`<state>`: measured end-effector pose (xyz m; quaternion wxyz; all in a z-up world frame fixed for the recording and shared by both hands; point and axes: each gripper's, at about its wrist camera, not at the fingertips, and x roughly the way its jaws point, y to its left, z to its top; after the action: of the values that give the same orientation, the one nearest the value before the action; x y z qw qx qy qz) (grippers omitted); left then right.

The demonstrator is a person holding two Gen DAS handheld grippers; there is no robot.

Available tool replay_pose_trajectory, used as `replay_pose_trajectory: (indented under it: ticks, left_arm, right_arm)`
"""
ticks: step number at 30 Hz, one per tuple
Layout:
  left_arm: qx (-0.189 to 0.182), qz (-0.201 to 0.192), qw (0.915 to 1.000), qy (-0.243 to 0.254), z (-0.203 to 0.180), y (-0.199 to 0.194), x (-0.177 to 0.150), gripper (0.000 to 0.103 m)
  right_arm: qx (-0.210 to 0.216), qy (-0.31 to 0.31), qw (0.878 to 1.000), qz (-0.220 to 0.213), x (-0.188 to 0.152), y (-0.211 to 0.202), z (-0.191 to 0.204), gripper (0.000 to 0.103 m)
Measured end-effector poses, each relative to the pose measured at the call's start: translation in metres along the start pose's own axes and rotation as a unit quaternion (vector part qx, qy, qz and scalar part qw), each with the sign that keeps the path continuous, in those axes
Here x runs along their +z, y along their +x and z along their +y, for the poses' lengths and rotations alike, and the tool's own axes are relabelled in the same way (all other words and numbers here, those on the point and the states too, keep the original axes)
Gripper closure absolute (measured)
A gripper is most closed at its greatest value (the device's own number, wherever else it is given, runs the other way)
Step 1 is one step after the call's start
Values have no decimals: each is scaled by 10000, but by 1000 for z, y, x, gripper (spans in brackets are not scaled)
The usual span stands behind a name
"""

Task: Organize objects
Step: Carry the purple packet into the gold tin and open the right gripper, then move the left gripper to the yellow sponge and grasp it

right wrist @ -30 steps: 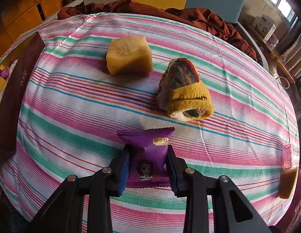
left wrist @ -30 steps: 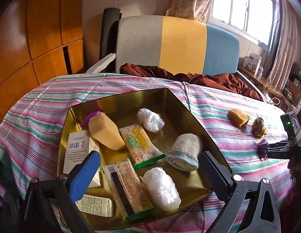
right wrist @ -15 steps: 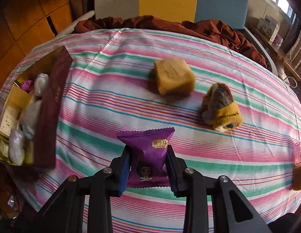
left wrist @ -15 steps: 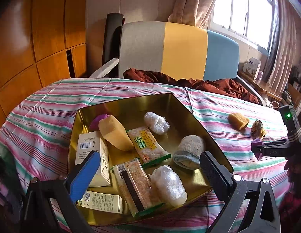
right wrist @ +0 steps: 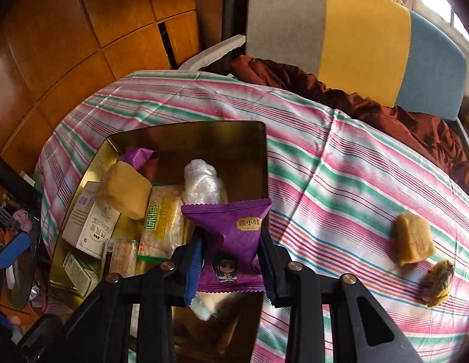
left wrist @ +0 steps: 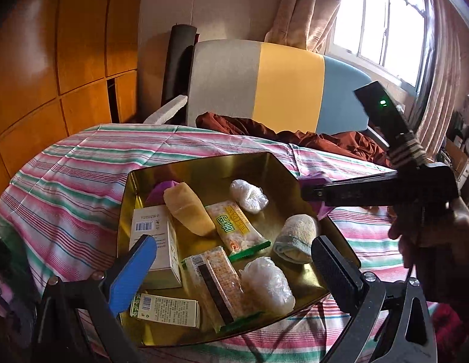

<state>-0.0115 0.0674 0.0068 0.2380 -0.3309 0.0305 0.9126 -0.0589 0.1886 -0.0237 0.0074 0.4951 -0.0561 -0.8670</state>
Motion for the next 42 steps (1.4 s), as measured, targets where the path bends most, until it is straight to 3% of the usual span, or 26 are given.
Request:
replay_pose_trajectory:
  ticks: [5, 10, 15, 25, 33, 42]
  left_arm:
    - [65, 9, 9999, -118, 11, -2, -3, 0]
    - [118, 4, 9998, -173, 16, -2, -3, 0]
    - [151, 30, 9998, -108, 12, 0, -4, 0]
    - [216, 85, 9997, 114, 0, -2, -6, 0]
    - [203, 135, 9991, 339, -15, -1, -7, 0]
    - [170, 205, 9978, 604, -34, 1, -6, 0]
  right_arm:
    - [91, -55, 9996, 242, 5, 28, 12, 67]
    - [30, -143, 9997, 195, 0, 29, 19, 21]
    - [-234, -206, 9995, -28, -11, 8, 18, 4]
    - [-712, -46, 9963, -477, -44, -46, -21, 4]
    - [-1370, 528, 9878, -515, -69, -79, -102, 4]
    - [-1977, 1352, 9694, -534, -86, -101, -202, 3]
